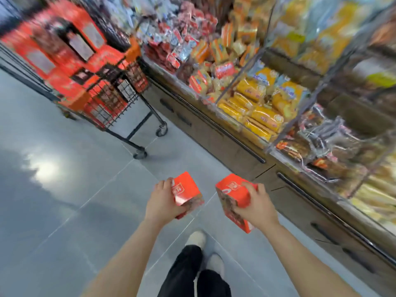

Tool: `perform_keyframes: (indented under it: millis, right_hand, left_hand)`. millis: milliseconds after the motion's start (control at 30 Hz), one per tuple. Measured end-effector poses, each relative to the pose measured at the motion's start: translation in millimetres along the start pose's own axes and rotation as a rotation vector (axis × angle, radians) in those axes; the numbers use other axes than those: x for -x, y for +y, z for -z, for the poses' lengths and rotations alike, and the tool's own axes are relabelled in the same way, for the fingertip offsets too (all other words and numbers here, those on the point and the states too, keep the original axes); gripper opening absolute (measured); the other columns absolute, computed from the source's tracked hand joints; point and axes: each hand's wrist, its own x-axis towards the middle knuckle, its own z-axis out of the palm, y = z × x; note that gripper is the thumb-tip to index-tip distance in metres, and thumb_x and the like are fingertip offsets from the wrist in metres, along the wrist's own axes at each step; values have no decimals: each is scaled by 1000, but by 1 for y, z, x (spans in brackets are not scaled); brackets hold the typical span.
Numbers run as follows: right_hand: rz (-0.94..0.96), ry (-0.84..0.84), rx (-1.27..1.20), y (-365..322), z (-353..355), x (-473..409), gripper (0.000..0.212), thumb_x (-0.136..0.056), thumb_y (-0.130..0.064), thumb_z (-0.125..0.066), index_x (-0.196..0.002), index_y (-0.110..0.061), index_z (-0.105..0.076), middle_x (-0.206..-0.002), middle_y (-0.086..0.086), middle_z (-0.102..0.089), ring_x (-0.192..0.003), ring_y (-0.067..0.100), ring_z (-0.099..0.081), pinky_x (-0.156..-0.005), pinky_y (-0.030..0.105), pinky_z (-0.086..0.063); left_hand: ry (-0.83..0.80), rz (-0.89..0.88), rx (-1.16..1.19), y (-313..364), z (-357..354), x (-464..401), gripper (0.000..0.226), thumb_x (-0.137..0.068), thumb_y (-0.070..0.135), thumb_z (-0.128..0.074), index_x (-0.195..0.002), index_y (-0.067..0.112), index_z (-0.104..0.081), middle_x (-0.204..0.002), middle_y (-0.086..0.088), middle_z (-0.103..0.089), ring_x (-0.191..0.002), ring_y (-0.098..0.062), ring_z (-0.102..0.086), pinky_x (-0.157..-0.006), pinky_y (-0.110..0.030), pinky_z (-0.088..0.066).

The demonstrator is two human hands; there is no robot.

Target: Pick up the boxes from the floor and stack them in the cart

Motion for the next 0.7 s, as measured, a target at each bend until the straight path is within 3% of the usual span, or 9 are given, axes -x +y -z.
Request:
perform_keyframes:
  millis: [67, 133, 233, 567, 700]
  right_hand:
    - [56, 23, 3, -25, 19, 16, 73, -65, -50, -72, -130, -34, -43, -117, 2, -40, -106, 29, -56, -80, 35, -48]
    - [122, 44, -14, -51, 38, 31, 75, -65, -45, -75, -132, -35, -43, -118, 2, -40, -109, 28, -55, -84, 35, -46]
    - [193, 45, -25, -90, 64, 49, 76, -64, -42, -76, -132, -37, -43, -116, -2, -39, -110, 25, -54, -89, 35, -44]
    - [419, 56, 15, -226, 89, 63, 67, -61, -41, -76, -120, -34, -45, -111, -3, -39, -96, 19, -53, -75, 30, -42]
    - [469, 53, -15, -293, 73, 56, 64, -63, -41, -76, -118, -35, -44, -111, -2, -40, -94, 17, -50, -77, 31, -43]
  left_hand:
    - [56, 16, -2, 5, 29, 24, 85, -54, 51, -79, -124, 16, -44, -115, 0, -48, -111, -23, -46, -78, -31, -37]
    - [61, 18, -2, 8, 60, 45, 94, -44, 61, -69, -124, 17, -44, -113, 2, -47, -110, -23, -46, -75, -27, -33]
    - [115, 20, 12, 2, 104, 67, 111, -30, 70, -52, -128, 17, -43, -115, 0, -50, -110, -24, -48, -82, -30, -39]
    - [306, 14, 29, -67, 232, 102, 111, -34, 57, -66, -133, 13, -43, -121, -7, -53, -109, -26, -51, -89, -30, -42]
    - [357, -2, 8, -111, 282, 94, 117, -31, 65, -56, -135, 13, -41, -123, -7, -51, -111, -25, -49, -92, -32, -42]
